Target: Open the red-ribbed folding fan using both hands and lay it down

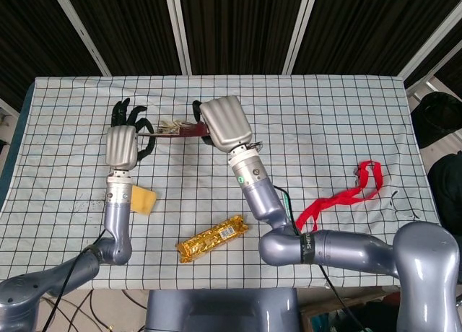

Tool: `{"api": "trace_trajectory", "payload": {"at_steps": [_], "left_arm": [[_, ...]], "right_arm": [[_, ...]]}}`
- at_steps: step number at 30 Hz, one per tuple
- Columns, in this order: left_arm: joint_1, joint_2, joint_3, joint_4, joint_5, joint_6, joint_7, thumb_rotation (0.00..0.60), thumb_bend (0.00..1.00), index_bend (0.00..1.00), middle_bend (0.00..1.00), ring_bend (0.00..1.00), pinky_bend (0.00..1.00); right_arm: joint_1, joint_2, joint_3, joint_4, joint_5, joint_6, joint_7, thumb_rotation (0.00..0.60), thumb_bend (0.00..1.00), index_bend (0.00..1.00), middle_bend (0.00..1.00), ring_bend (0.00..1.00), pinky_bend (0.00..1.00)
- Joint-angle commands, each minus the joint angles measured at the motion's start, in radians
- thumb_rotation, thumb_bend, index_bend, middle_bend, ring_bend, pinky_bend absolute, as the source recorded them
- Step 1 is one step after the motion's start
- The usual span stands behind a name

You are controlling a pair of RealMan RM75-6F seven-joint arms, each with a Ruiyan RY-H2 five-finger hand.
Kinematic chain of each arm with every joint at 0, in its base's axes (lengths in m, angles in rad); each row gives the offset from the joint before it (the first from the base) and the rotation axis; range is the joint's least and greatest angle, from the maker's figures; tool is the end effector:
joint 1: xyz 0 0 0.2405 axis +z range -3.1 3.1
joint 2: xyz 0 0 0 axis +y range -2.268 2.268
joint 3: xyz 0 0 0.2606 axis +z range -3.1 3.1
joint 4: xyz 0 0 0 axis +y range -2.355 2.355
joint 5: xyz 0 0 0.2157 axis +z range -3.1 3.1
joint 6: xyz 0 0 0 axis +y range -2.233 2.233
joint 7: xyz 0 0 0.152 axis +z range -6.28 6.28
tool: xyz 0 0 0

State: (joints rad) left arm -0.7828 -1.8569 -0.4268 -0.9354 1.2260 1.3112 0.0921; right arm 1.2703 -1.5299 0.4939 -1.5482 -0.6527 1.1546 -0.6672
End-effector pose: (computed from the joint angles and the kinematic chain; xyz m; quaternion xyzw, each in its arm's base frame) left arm -0.1467 0.4260 0.0146 -0.5290 -0.3219 -0.5565 0.5539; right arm 0.0813 -0.4285 0.0544 0.6651 -0.2857 0.5158 0.4582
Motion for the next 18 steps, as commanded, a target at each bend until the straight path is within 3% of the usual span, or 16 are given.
{"api": "trace_trajectory", "payload": {"at_steps": [1, 18], "left_arm": [[0.011, 0.025, 0.0, -0.027, -0.001, 0.006, 0.013, 0.6, 0.4, 0.67, 0.25, 0.01, 0.0], [0.01, 0.075, 0.007, -0.109, -0.013, 0.001, 0.088, 0.6, 0.4, 0.68, 0.25, 0.01, 0.0]], "right_arm": [[-0.039, 0.025, -0.031, -0.003, -0.026, 0.011, 0.021, 0.6, 0.51, 0.81, 0.81, 0.88, 0.76], [-0.231, 0.112, -0.147, -0.005, -0.153, 0.078, 0.126, 0.6, 0.51, 0.81, 0.81, 0.88, 0.76]]}}
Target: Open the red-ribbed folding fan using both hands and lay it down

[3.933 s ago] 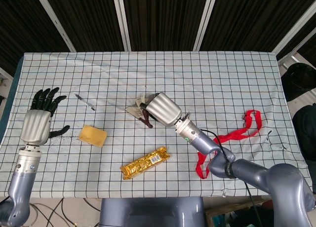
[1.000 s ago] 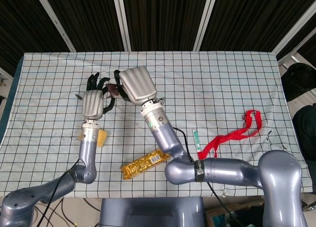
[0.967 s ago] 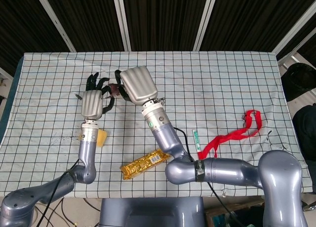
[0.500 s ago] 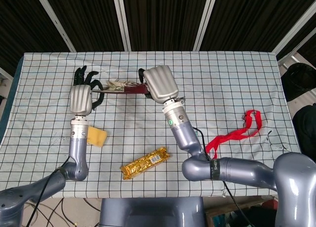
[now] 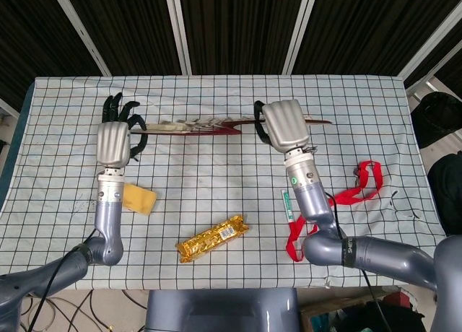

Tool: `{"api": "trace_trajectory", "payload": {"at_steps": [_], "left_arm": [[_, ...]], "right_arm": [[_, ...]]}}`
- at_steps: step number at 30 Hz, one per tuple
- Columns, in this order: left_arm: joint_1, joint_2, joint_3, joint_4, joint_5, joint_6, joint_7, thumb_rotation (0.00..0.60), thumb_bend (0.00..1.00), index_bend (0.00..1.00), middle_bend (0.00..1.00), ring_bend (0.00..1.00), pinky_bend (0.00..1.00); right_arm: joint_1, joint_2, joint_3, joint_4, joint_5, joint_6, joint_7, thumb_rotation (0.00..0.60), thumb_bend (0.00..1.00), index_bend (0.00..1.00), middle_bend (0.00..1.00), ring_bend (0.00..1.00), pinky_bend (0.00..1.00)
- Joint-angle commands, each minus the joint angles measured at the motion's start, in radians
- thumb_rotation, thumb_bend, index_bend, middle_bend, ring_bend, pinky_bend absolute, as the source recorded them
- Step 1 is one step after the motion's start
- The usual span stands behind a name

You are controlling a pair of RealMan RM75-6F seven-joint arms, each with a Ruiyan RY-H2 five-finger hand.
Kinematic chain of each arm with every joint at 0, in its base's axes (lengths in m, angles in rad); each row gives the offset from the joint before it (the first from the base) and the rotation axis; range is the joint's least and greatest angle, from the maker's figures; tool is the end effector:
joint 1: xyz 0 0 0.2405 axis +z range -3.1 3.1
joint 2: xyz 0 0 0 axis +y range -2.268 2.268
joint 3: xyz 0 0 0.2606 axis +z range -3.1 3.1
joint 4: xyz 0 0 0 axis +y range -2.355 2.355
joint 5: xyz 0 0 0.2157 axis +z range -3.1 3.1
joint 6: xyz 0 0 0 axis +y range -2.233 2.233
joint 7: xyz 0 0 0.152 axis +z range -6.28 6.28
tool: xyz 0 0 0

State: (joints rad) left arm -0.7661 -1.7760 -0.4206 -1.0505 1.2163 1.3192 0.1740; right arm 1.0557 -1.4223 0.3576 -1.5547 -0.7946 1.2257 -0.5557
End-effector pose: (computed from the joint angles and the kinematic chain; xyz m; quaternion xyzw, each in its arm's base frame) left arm -0.1438 0.4235 0.0340 -0.5393 -0.3029 -0.5467 0.5644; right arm -0.0293 -0.4345 0.0839 0.6399 -0.2773 0.4795 0.5327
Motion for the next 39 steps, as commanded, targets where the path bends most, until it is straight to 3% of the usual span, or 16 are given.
{"api": "trace_trajectory", "payload": {"at_steps": [1, 8, 20, 39], "left_arm": [[-0.013, -0.012, 0.001, 0.014, -0.006, -0.013, 0.01, 0.6, 0.4, 0.68, 0.25, 0.01, 0.0], [-0.051, -0.051, 0.0, 0.081, -0.01, -0.042, 0.011, 0.6, 0.4, 0.68, 0.25, 0.01, 0.0], [-0.07, -0.089, 0.025, 0.145, 0.01, -0.046, -0.018, 0.6, 0.4, 0.68, 0.25, 0.01, 0.0], [0.026, -0.112, 0.097, 0.081, 0.018, -0.002, -0.022, 0.6, 0.39, 0.68, 0.25, 0.01, 0.0]], "right_arm": [[-0.025, 0.005, -0.016, 0.004, -0.022, 0.01, 0.022, 0.6, 0.51, 0.81, 0.81, 0.88, 0.76], [-0.071, -0.001, -0.052, 0.06, -0.132, 0.025, 0.089, 0.6, 0.52, 0.82, 0.81, 0.88, 0.76], [-0.16, -0.036, -0.068, 0.125, -0.201, 0.051, 0.188, 0.6, 0.52, 0.82, 0.81, 0.88, 0.76], [-0.308, -0.063, -0.112, 0.048, -0.289, 0.133, 0.197, 0.6, 0.52, 0.82, 0.8, 0.88, 0.76]]}}
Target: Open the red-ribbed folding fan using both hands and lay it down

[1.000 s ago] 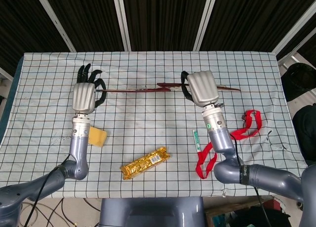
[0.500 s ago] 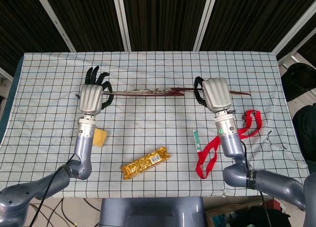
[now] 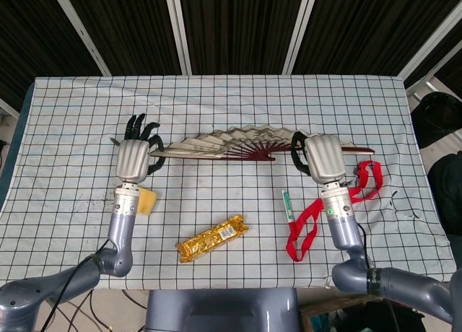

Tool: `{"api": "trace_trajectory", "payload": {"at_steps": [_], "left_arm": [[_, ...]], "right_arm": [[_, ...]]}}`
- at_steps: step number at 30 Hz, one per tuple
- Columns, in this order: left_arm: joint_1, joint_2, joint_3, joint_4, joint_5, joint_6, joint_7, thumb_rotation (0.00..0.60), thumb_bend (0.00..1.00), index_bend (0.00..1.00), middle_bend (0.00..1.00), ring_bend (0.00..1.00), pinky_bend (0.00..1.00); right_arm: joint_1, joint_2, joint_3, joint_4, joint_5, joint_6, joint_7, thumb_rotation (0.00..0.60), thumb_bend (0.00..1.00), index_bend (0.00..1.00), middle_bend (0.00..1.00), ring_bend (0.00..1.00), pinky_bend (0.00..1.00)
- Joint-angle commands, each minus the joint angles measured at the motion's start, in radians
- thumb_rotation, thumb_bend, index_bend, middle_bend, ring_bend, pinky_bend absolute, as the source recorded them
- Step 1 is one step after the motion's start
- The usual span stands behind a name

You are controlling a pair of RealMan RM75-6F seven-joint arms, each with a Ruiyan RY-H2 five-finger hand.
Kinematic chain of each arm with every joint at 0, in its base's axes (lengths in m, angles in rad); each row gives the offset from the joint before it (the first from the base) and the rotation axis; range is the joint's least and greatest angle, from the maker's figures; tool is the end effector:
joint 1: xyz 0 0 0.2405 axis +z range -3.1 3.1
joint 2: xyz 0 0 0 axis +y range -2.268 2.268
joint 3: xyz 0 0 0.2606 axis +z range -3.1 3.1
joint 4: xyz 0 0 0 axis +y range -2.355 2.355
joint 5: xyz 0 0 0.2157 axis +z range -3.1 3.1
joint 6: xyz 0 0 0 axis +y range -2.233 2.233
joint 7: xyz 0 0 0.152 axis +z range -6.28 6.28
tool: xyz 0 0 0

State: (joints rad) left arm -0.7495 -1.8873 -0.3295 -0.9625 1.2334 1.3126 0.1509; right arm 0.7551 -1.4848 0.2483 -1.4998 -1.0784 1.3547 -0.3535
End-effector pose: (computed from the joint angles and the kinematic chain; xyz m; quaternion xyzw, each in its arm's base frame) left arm -0.1521 0.4009 -0.0185 -0.5753 -0.3230 -0.5202 0.5423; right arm -0.1376 -0.3855 0.0681 0.6067 -0.3059 0.4894 0.5467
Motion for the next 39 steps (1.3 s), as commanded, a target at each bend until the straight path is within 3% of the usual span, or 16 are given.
{"api": "trace_trajectory", "payload": {"at_steps": [1, 11, 16, 20, 26, 34, 39], "left_arm": [[0.013, -0.001, 0.008, -0.01, 0.001, 0.005, 0.001, 0.6, 0.39, 0.68, 0.25, 0.01, 0.0], [0.051, 0.001, 0.036, -0.032, 0.011, 0.011, 0.003, 0.6, 0.39, 0.68, 0.25, 0.01, 0.0], [0.061, -0.005, 0.043, -0.026, 0.015, 0.006, 0.0, 0.6, 0.39, 0.68, 0.25, 0.01, 0.0], [0.067, -0.009, 0.047, -0.016, 0.019, 0.001, -0.003, 0.6, 0.39, 0.68, 0.25, 0.01, 0.0], [0.075, -0.017, 0.054, 0.001, 0.02, -0.012, -0.006, 0.6, 0.39, 0.68, 0.25, 0.01, 0.0], [0.083, -0.027, 0.058, 0.014, 0.025, -0.022, -0.006, 0.6, 0.39, 0.68, 0.25, 0.01, 0.0], [0.097, -0.014, 0.065, -0.003, 0.022, -0.033, 0.004, 0.6, 0.36, 0.61, 0.22, 0.01, 0.0]], "right_arm": [[-0.011, -0.001, -0.004, -0.01, -0.007, 0.005, -0.008, 0.6, 0.52, 0.82, 0.8, 0.88, 0.76], [-0.066, -0.012, -0.035, -0.046, -0.029, 0.017, -0.047, 0.6, 0.51, 0.8, 0.76, 0.85, 0.76], [-0.09, -0.015, -0.056, -0.054, -0.035, 0.008, -0.067, 0.6, 0.46, 0.59, 0.67, 0.8, 0.73], [-0.106, -0.017, -0.061, -0.06, -0.027, -0.003, -0.082, 0.6, 0.4, 0.51, 0.64, 0.78, 0.72], [-0.127, -0.012, -0.079, -0.07, -0.004, -0.033, -0.124, 0.6, 0.23, 0.32, 0.53, 0.72, 0.65], [-0.142, 0.024, -0.086, -0.14, 0.095, -0.077, -0.243, 0.6, 0.06, 0.04, 0.27, 0.45, 0.5], [-0.145, 0.049, -0.095, -0.192, 0.17, -0.093, -0.329, 0.6, 0.01, 0.0, 0.09, 0.27, 0.38]]}}
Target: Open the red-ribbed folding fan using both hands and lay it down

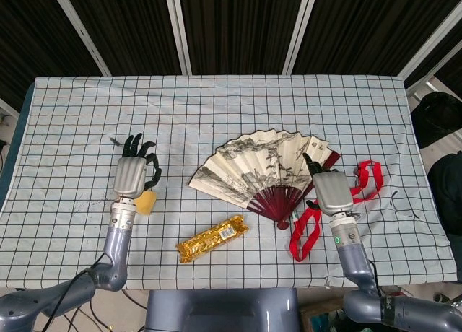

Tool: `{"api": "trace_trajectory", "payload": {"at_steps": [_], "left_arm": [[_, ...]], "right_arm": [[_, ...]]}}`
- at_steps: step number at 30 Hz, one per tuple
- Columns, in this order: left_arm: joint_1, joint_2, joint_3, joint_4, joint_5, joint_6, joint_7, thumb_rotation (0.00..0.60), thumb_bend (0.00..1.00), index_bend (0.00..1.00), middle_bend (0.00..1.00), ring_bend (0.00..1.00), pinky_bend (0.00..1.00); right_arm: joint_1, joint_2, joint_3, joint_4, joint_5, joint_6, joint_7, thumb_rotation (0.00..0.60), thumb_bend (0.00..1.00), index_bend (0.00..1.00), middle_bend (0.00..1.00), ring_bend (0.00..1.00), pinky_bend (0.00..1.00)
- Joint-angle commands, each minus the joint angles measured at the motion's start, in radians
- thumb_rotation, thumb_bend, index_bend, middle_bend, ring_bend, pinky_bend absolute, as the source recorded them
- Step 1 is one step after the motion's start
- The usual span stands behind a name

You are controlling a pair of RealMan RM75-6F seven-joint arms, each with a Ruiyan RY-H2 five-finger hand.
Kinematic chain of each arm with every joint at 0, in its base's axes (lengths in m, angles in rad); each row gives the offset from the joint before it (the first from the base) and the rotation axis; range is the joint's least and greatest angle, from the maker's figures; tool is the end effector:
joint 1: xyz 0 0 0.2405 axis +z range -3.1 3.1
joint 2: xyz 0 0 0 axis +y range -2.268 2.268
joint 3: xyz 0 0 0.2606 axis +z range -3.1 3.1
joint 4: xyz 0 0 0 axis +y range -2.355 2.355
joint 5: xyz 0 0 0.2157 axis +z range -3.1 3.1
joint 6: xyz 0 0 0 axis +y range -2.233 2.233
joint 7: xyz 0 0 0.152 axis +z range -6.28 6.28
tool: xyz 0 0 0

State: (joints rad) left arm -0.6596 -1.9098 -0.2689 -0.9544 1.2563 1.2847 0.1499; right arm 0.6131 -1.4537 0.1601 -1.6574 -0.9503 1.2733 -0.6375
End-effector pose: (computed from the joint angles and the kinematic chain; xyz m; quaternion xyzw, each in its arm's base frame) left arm -0.1839 0.3739 -0.0415 -0.5982 -0.3492 -0.4796 0.5387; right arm -0.1935 -0.3308 0.0355 0.6692 -0.3555 0.3197 0.5688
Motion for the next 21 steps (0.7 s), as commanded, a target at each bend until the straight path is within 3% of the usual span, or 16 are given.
{"api": "trace_trajectory", "payload": {"at_steps": [1, 9, 14, 19, 21], "left_arm": [[0.011, 0.015, 0.008, -0.018, 0.0, -0.007, 0.008, 0.6, 0.33, 0.58, 0.2, 0.01, 0.0], [0.067, 0.13, 0.042, -0.145, 0.033, 0.023, 0.026, 0.6, 0.09, 0.38, 0.1, 0.0, 0.0], [0.138, 0.291, 0.081, -0.322, 0.062, 0.064, 0.053, 0.6, 0.03, 0.27, 0.05, 0.0, 0.0], [0.232, 0.484, 0.14, -0.512, 0.08, 0.115, 0.095, 0.6, 0.0, 0.08, 0.0, 0.0, 0.0], [0.269, 0.547, 0.158, -0.569, 0.085, 0.14, 0.1, 0.6, 0.0, 0.06, 0.0, 0.0, 0.0]], "right_arm": [[-0.004, 0.022, -0.008, -0.045, 0.05, -0.012, -0.056, 0.6, 0.0, 0.0, 0.07, 0.25, 0.36], [-0.03, 0.068, -0.02, -0.057, -0.001, 0.015, -0.039, 0.6, 0.0, 0.0, 0.05, 0.23, 0.34], [-0.071, 0.14, -0.028, -0.078, -0.067, 0.045, 0.026, 0.6, 0.0, 0.0, 0.05, 0.22, 0.32], [-0.14, 0.239, -0.059, -0.118, -0.138, 0.084, 0.111, 0.6, 0.0, 0.0, 0.04, 0.18, 0.26], [-0.172, 0.272, -0.075, -0.129, -0.166, 0.103, 0.148, 0.6, 0.0, 0.0, 0.03, 0.17, 0.25]]}}
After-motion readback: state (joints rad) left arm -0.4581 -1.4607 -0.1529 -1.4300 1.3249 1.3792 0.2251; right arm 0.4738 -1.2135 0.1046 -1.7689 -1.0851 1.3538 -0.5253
